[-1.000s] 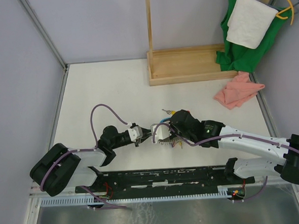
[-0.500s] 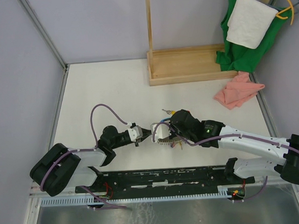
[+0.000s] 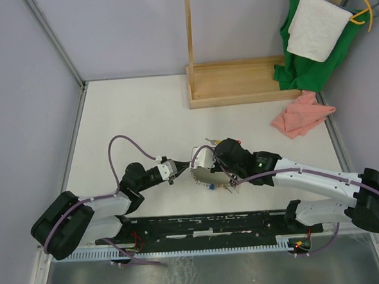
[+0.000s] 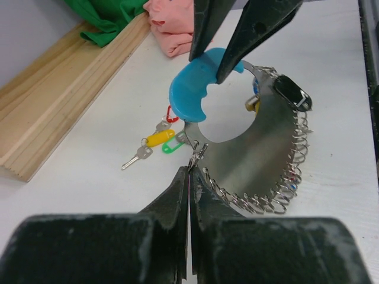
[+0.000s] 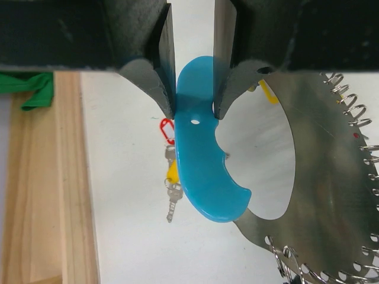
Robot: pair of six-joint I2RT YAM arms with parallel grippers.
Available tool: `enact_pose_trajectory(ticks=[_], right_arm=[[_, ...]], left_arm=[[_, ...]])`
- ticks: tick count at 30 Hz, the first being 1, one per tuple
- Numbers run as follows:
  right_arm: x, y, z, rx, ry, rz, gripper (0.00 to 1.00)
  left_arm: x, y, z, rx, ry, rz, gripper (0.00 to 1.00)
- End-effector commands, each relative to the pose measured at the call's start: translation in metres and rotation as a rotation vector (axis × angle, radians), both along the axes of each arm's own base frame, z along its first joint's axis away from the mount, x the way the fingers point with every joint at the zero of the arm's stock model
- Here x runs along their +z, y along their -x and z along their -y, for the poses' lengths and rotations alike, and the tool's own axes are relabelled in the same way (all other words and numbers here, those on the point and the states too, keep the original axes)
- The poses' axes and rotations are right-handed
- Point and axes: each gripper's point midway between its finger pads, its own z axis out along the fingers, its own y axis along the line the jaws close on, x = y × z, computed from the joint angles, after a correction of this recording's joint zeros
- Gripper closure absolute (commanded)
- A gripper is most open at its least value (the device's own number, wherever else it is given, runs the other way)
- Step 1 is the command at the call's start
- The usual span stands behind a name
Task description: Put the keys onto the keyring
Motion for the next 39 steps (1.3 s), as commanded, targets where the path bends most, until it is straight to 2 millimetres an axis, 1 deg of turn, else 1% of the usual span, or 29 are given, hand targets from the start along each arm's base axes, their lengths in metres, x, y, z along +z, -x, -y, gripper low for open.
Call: enact_pose_trajectory(ticks=[1,6,9,12,13,16,18,20,23,25,26,30,32,37,39], right_arm=[[0.003,0.004,-0.024,-0.109,-0.24,-0.093,0.97],[-0.005,0.007,-0.037,-0.166,-0.36,-0.173,0.95],[-0.007,0.006,-0.042,-0.17,-0.402,-0.185,0.87],[-0.008,0.002,-0.039,-0.183,-0.427,-0.169,0.77],[-0.009,0.002,-0.038,-0.181,-0.432,-0.165,0.73],[-0.003,0.003,-0.037,-0.15,-0.473,-0.149,0.63],[0.0,0.005,-0.036,-0.122,-0.501,-0.137,0.56],[0.002,0.004,-0.036,-0.105,-0.518,-0.126,0.51],[0.003,0.003,-0.038,-0.073,-0.555,-0.125,0.47],[0.001,0.002,-0.042,-0.045,-0.576,-0.149,0.47],[-0.001,0.004,-0.047,-0.011,-0.587,-0.178,0.47],[-0.002,0.005,-0.062,0.091,-0.642,-0.258,0.51],[-0.005,0.004,-0.069,0.139,-0.66,-0.296,0.53],[-0.016,-0.008,-0.078,0.222,-0.658,-0.342,0.58],[-0.021,-0.007,-0.083,0.261,-0.647,-0.361,0.59]], left_arm=[[0.025,-0.006,-0.006,0.061,0.075,0.069,0.97],[0.026,-0.008,-0.009,0.087,0.107,0.059,0.97],[0.027,-0.008,-0.008,0.085,0.124,0.053,0.97],[0.024,-0.01,-0.008,0.097,0.125,0.034,0.97],[0.021,-0.012,-0.009,0.105,0.124,0.023,0.97],[0.014,-0.017,-0.008,0.127,0.12,-0.018,0.97],[0.003,-0.022,-0.007,0.15,0.115,-0.08,0.97],[-0.005,-0.026,-0.006,0.168,0.114,-0.135,0.97],[-0.019,-0.032,-0.005,0.197,0.115,-0.226,0.97],[-0.025,-0.034,-0.005,0.215,0.122,-0.268,0.97],[-0.028,-0.034,-0.004,0.218,0.121,-0.282,0.97],[-0.035,-0.034,-0.004,0.217,0.116,-0.306,0.97],[-0.035,-0.033,-0.003,0.215,0.119,-0.305,0.97],[-0.034,-0.034,-0.002,0.209,0.124,-0.303,0.97],[-0.033,-0.033,-0.002,0.209,0.125,-0.303,0.97]])
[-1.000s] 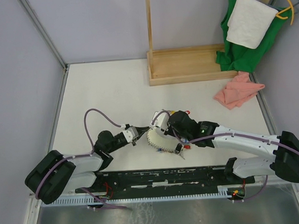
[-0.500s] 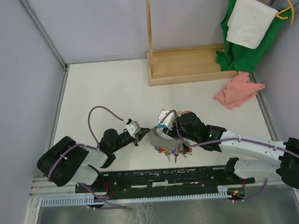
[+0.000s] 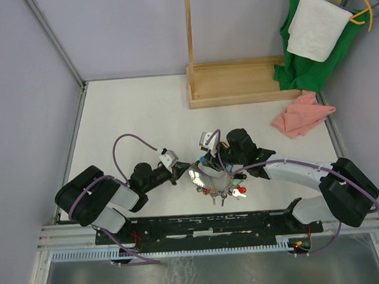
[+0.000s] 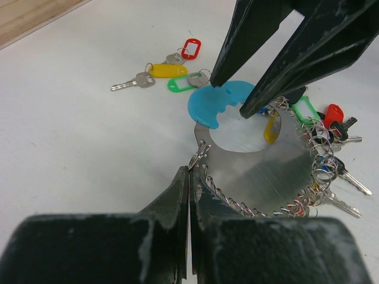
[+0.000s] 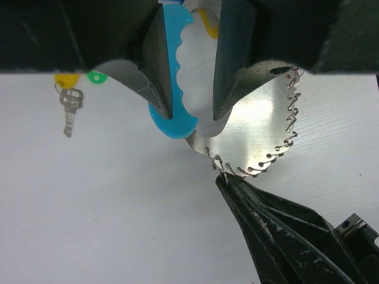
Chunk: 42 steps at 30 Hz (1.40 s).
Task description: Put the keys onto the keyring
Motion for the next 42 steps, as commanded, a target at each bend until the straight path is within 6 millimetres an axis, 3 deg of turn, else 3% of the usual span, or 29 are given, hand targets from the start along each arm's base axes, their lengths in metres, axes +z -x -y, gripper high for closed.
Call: enact_pose_trajectory(ticks=[1,8,21,33,38,42], right_arm=[[0.024,-0.001,-0.029,0.173,-0.105,0.055,0.59],[0.016,0.0,-0.043,0.272,-0.113,0.072,0.63],[0.01,-0.002,-0.049,0.302,-0.109,0.07,0.76],[0.009,-0.004,-0.047,0.297,-0.064,0.042,0.99],[0.019,-0.004,-0.034,0.263,0.04,-0.021,0.99],[0.019,-0.002,-0.018,0.225,0.164,-0.101,0.99]], left_arm=[[0.033,-0.009,0.008,0.011,0.098,0.064,0.97],[0.035,-0.01,0.008,0.011,0.096,0.066,0.97],[0.039,-0.008,0.01,0.001,0.106,0.068,0.97],[0.042,-0.004,0.012,-0.03,0.109,0.075,0.97],[0.046,-0.003,0.007,-0.016,0.086,0.117,0.77],[0.052,-0.002,0.005,-0.024,0.078,0.154,0.7]])
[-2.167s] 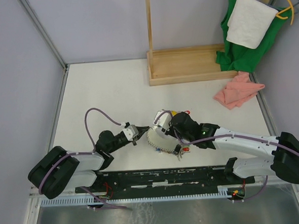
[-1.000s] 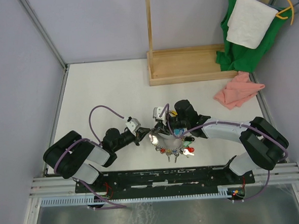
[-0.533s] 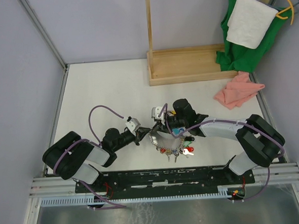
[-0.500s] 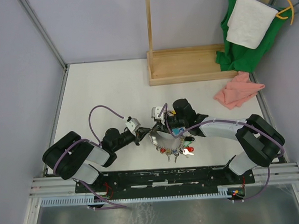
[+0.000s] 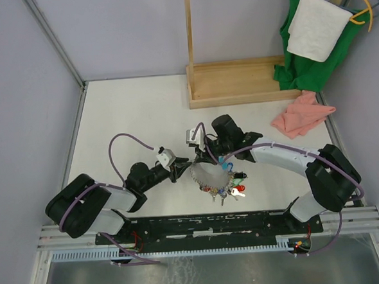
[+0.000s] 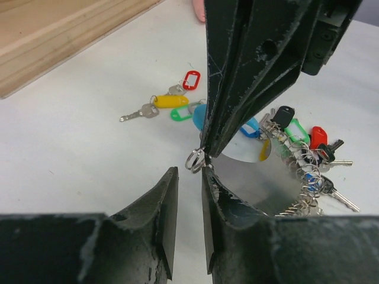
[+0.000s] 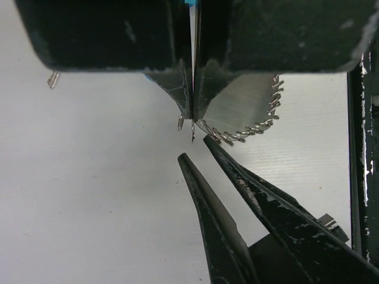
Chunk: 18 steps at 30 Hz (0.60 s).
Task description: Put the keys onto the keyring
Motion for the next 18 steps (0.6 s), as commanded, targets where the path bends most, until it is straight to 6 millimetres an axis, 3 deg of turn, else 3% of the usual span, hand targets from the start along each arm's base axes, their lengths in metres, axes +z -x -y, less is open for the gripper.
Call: enact_pose_trajectory(ticks=[1,9,18], right_arm=[[0.023,-0.004,0.017,-0.042,0.115,-0.006,0.99],[0.05,0.004,0.026,-0.019,0.221,-0.006,0.99],[0.06,0.013,0.02,0.092,0.24,0.055,0.99]], left_arm=[[0.028,0.001,0.003,-0.025,0.036,0.104,0.69],[0.043,0.011,0.007,-0.09,0.043,0.19,0.66],[0.057,0.022,0.016,-0.189,0.037,0.277,0.66]])
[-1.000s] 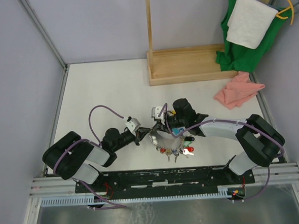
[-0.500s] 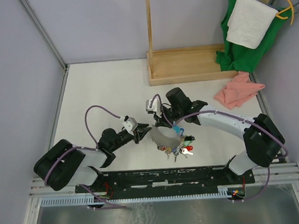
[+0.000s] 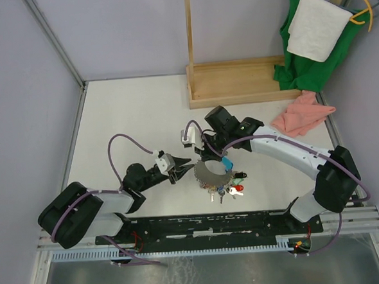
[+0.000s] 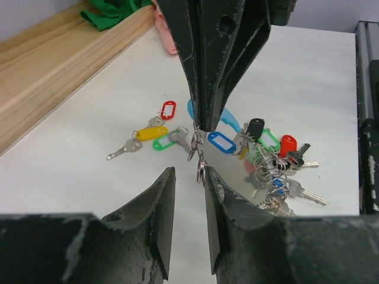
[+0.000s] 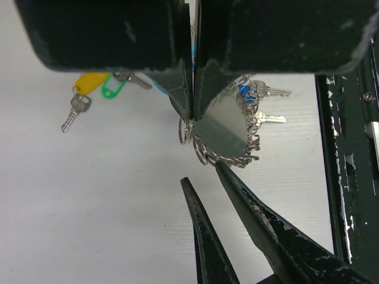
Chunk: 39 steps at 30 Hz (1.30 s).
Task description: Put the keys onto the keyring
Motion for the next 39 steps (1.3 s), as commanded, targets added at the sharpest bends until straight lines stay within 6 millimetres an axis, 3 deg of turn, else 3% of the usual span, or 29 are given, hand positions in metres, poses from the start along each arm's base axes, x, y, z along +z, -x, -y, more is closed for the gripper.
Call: enact_pose_trajectory(ticks=[1,12,18,39], right_arm=[[0.024,0.002,-0.006,0.087,-0.016,0.072,0.99],[0.049,0.009,-0.01,0.184,-0.078,0.148,0.99],[0.064,0.012,-0.011,0.206,-0.114,0.175,0.99],[0.085,0.024,-0.014,0.284,-0.203,0.236,0.99]], left_arm=[[0.027,0.007,0.009,-0.083,0.011,0.15,0.66],[0.049,0.01,0.014,-0.135,-0.013,0.229,0.68],[0.047,0.007,0.014,-0.125,-0.043,0.225,0.68],[0.076,0.007,0.006,-0.088,-0.031,0.268,0.68]])
